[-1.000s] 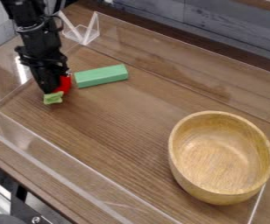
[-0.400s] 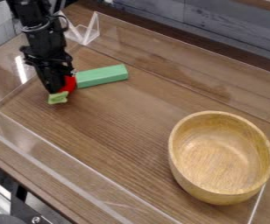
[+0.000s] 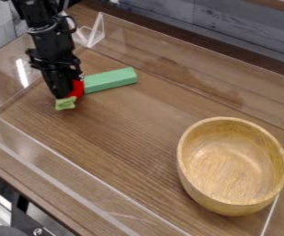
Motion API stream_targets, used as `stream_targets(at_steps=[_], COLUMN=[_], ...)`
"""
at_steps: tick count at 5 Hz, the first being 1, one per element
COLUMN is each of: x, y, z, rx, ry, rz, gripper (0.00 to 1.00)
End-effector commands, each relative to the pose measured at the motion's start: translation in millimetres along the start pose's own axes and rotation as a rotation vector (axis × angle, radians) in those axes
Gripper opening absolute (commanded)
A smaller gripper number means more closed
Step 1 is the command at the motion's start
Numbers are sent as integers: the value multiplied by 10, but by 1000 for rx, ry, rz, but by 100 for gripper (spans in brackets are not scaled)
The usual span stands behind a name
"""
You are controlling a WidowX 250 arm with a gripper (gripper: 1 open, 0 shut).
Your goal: Move the red object to the left side of the table
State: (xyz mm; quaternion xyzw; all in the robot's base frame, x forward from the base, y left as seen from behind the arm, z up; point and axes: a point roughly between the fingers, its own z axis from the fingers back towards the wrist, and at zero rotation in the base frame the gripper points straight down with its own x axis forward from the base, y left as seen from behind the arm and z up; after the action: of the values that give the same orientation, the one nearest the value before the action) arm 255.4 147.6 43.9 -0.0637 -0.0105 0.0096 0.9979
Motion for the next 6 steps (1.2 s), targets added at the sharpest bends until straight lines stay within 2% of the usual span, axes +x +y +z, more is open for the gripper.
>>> stream_targets(at_steps=[1,2,6], x=[66,66,186], y=[-47,-82,58], z=[219,214,-19], rx=[32,28,44], ry=[-59,-59,-33], rz=[-17,-22,-4], gripper=[0,0,0])
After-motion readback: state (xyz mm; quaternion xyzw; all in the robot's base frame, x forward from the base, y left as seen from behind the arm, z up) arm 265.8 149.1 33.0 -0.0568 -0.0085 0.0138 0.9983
